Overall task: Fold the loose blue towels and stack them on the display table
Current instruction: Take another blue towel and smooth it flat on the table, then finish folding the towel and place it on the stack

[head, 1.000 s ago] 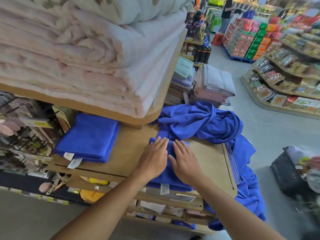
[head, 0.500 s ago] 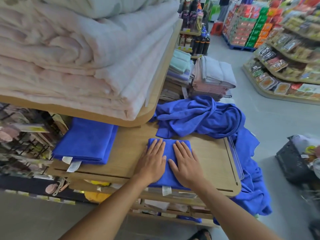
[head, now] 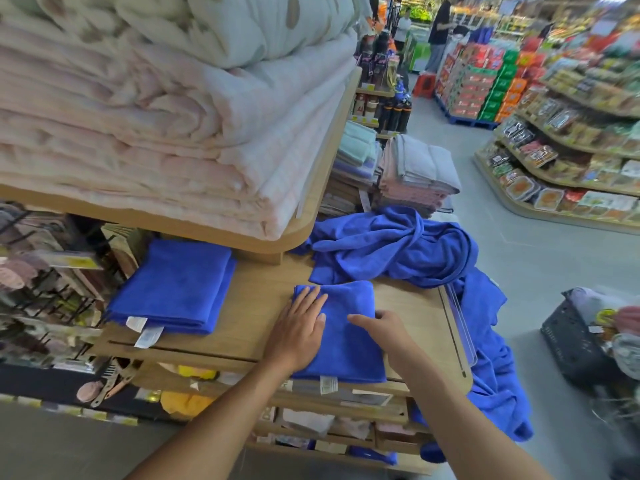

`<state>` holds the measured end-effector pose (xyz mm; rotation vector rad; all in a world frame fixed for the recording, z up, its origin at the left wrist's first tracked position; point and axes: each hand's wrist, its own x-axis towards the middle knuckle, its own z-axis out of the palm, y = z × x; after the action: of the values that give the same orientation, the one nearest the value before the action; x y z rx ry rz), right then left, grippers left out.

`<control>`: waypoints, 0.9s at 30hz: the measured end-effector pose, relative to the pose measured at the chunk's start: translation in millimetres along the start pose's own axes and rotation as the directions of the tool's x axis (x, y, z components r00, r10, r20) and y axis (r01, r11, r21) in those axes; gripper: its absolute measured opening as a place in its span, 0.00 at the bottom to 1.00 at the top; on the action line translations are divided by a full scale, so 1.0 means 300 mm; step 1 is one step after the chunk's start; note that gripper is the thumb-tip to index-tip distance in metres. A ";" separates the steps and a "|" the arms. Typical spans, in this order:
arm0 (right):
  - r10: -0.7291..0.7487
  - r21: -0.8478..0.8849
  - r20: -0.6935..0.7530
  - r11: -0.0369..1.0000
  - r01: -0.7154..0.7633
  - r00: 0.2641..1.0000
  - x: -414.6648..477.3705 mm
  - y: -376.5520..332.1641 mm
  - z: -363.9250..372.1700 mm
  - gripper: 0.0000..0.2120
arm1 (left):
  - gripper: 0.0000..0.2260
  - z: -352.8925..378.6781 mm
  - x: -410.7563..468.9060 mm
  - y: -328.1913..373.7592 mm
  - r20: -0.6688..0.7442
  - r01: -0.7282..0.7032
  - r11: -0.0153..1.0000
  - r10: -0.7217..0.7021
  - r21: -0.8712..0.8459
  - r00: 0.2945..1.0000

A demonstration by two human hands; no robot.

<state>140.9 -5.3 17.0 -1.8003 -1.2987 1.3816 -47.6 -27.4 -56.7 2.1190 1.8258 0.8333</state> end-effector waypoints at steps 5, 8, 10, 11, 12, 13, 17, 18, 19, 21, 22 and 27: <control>-0.220 0.055 0.000 0.974 0.220 0.975 -0.072 -0.005 -0.005 0.07 | 0.26 -0.060 -0.003 0.015 -0.110 0.173 0.749 -0.312 -0.640 0.944; -0.294 0.082 0.050 0.954 0.290 0.955 -0.119 -0.036 -0.021 0.09 | 0.36 -0.143 -0.003 0.029 0.154 0.351 0.293 -0.530 -0.889 0.834; -0.339 0.102 0.084 0.938 0.331 0.937 -0.141 -0.077 -0.034 0.10 | 0.34 -0.190 -0.008 0.032 0.342 0.411 0.059 -0.453 -0.910 0.823; -0.358 0.122 0.103 0.930 0.345 0.928 -0.149 -0.102 -0.038 0.11 | 0.30 -0.218 -0.016 0.035 0.457 0.475 -0.059 -0.394 -0.878 0.798; -0.367 0.146 0.123 0.926 0.349 0.922 -0.156 -0.129 -0.040 0.11 | 0.26 -0.246 -0.027 0.040 0.545 0.537 -0.130 -0.345 -0.834 0.764; -0.369 0.169 0.144 0.924 0.344 0.918 -0.158 -0.154 -0.038 0.11 | 0.24 -0.267 -0.040 0.034 0.593 0.576 -0.153 -0.309 -0.803 0.744; -0.348 0.268 0.191 0.918 0.293 0.918 -0.139 -0.246 0.018 0.11 | 0.21 -0.380 -0.067 -0.032 0.496 0.552 0.040 -0.388 -0.833 0.777; -0.338 0.309 0.200 0.913 0.268 0.920 -0.133 -0.269 0.045 0.11 | 0.17 -0.420 -0.068 -0.047 0.440 0.540 0.143 -0.429 -0.830 0.789; -0.327 0.354 0.222 0.905 0.236 0.919 -0.128 -0.292 0.077 0.11 | 0.12 -0.463 -0.067 -0.065 0.387 0.535 0.234 -0.470 -0.812 0.793; -0.309 0.427 0.329 0.891 0.151 0.892 -0.122 -0.345 0.148 0.13 | 0.05 -0.546 -0.062 -0.119 0.271 0.505 0.369 -0.529 -0.780 0.804; -0.296 0.434 0.399 0.895 0.106 0.868 -0.119 -0.374 0.187 0.15 | 0.03 -0.591 -0.059 -0.154 0.203 0.489 0.442 -0.551 -0.752 0.810; -0.198 0.286 0.543 0.957 0.042 0.816 -0.107 -0.506 0.417 0.16 | 0.12 -0.836 -0.047 -0.330 -0.036 0.516 0.671 -0.627 -0.533 0.778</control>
<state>-32.4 9.3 114.6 -1.1364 -1.3933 2.0018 -268.4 -69.1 93.0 1.0570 1.9321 1.2169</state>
